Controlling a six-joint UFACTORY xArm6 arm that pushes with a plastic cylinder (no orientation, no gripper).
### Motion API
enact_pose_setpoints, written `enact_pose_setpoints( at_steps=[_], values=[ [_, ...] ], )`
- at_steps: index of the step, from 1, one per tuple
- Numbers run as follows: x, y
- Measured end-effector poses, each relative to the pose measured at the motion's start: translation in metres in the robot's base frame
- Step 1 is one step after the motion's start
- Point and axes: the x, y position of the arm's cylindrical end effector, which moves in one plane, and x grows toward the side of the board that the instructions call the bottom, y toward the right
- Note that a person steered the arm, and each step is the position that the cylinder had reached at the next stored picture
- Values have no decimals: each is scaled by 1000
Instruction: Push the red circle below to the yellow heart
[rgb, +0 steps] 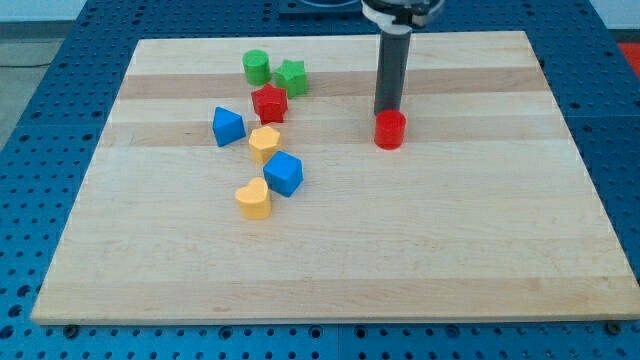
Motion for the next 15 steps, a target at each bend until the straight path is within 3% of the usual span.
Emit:
enact_pose_setpoints(
  at_steps=[5, 9, 12, 13, 15],
  values=[
    [138, 0],
    [151, 32],
    [191, 23],
    [208, 15],
    [217, -71]
  ],
)
